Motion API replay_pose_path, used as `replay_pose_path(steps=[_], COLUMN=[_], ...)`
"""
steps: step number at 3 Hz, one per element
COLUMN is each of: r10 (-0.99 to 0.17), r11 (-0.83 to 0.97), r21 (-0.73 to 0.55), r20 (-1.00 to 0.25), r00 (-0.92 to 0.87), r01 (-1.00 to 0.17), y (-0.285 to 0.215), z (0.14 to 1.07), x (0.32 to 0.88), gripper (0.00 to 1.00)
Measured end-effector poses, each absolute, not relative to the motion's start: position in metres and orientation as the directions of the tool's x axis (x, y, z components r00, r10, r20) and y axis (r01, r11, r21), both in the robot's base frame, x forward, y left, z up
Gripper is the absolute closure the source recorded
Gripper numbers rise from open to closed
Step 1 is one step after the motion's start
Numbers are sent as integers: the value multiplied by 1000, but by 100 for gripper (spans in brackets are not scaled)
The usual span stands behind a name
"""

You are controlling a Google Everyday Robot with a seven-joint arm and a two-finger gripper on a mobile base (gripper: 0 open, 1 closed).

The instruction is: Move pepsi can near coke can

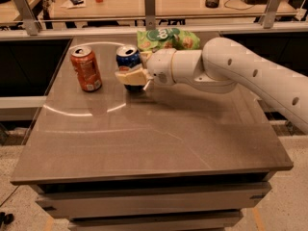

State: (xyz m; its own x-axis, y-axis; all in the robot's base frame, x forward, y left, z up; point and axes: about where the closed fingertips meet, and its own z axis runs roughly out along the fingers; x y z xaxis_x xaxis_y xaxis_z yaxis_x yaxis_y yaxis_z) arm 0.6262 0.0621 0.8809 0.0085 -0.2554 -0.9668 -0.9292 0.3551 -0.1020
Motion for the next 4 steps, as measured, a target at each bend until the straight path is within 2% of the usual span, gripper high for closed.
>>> replay_pose_path(steps=[2,3,4], r10=[-231,-173,-173], r11=[316,306,306], r21=[-31,17,17], r20=[-972,-982,-982], r00=[-45,-73,-73], r01=[-948,-952,-952], y=[97,107,107], z=[868,863,864], x=[635,637,637], gripper=[100,100,82])
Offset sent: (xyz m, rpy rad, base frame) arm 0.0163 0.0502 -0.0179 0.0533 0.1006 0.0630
